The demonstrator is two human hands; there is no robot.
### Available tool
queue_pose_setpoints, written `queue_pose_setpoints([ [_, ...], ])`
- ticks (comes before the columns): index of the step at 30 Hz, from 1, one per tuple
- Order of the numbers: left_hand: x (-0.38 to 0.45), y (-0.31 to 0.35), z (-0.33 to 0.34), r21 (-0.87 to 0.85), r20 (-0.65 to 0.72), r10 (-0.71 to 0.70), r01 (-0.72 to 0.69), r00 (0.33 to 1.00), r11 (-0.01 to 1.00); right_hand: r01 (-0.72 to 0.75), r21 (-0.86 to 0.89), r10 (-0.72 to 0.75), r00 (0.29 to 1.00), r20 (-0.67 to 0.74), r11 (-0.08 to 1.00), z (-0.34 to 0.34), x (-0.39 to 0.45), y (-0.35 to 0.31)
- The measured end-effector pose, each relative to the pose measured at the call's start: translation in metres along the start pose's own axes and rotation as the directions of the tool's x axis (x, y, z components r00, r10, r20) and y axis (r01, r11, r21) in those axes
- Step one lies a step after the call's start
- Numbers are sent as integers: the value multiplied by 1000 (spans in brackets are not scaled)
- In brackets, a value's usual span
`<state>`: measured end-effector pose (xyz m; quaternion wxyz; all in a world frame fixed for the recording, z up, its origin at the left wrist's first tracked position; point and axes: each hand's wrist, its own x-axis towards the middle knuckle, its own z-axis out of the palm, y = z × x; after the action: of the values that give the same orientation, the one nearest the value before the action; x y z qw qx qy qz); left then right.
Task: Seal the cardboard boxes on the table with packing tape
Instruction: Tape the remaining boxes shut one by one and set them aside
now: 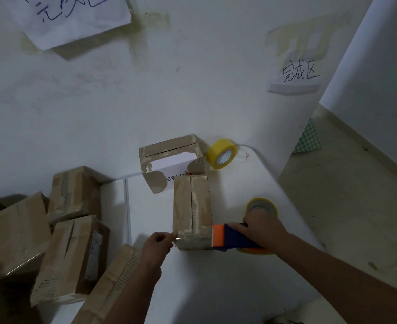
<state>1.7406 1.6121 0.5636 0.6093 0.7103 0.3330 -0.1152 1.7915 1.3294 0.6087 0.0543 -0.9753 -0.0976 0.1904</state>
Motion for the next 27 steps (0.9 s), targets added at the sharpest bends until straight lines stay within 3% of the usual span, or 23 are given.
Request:
queue_pose_setpoints([
  [8, 18, 18, -16, 74, 71, 21, -26, 997, 997, -29, -14, 29, 1000, -10, 999, 4, -1, -16],
  [20, 12, 18, -32, -5, 207, 9, -9, 978, 1000, -24, 17, 24, 1000, 13, 1000, 18, 3, -12],
  [27, 22, 29, -56, 256, 281, 46, -122, 959, 959, -29, 22, 29, 1000, -3, 999, 22, 5, -12],
])
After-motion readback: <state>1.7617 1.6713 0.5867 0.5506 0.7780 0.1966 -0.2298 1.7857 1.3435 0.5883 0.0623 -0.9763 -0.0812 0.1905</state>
